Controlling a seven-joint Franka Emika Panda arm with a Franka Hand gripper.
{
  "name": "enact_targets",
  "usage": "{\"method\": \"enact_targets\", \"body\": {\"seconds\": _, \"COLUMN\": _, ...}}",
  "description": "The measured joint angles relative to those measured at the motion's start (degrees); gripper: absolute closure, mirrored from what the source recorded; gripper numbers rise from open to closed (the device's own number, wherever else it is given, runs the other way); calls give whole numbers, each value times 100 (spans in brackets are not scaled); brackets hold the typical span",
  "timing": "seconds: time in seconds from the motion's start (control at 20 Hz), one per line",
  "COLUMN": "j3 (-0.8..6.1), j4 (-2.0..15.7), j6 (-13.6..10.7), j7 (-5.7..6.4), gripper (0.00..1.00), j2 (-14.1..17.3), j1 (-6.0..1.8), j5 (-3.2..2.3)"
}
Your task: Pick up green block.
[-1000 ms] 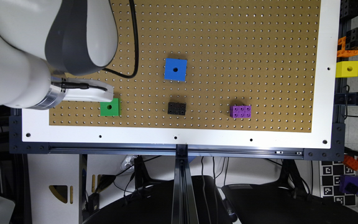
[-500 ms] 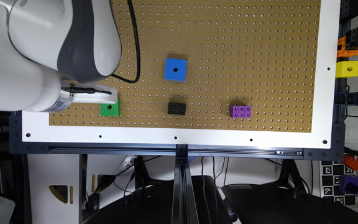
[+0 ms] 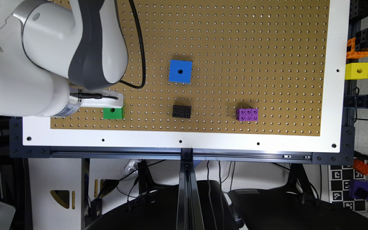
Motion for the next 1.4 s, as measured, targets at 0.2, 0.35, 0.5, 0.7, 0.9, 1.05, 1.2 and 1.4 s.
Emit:
{"method": "enact_targets", "body": {"seconds": 0.2, "j3": 1, "j4": 34, "j6": 331, "j7": 0, "gripper": 0, "j2": 346, "j1": 13, "j5": 0}}
{"method": "enact_targets", "body": {"seconds": 0.35, "j3": 2, "j4": 251, "j6": 351, "j7": 0, "gripper": 0, "j2": 542, "j1": 20, "j5": 0}}
{"method": "enact_targets", "body": {"seconds": 0.5, "j3": 1, "j4": 419, "j6": 299, "j7": 0, "gripper": 0, "j2": 629, "j1": 29, "j5": 0}}
{"method": "enact_targets", "body": {"seconds": 0.7, "j3": 1, "j4": 433, "j6": 325, "j7": 0, "gripper": 0, "j2": 713, "j1": 37, "j5": 0}}
{"method": "enact_targets", "body": {"seconds": 0.9, "j3": 1, "j4": 462, "j6": 339, "j7": 0, "gripper": 0, "j2": 801, "j1": 37, "j5": 0}}
{"method": "enact_targets", "body": {"seconds": 1.05, "j3": 1, "j4": 466, "j6": 389, "j7": 0, "gripper": 0, "j2": 904, "j1": 40, "j5": 0}}
{"method": "enact_targets", "body": {"seconds": 1.2, "j3": 1, "j4": 476, "j6": 540, "j7": 0, "gripper": 0, "j2": 1060, "j1": 44, "j5": 0}}
{"method": "enact_targets", "body": {"seconds": 1.4, "j3": 1, "j4": 519, "j6": 573, "j7": 0, "gripper": 0, "j2": 1113, "j1": 57, "j5": 0}}
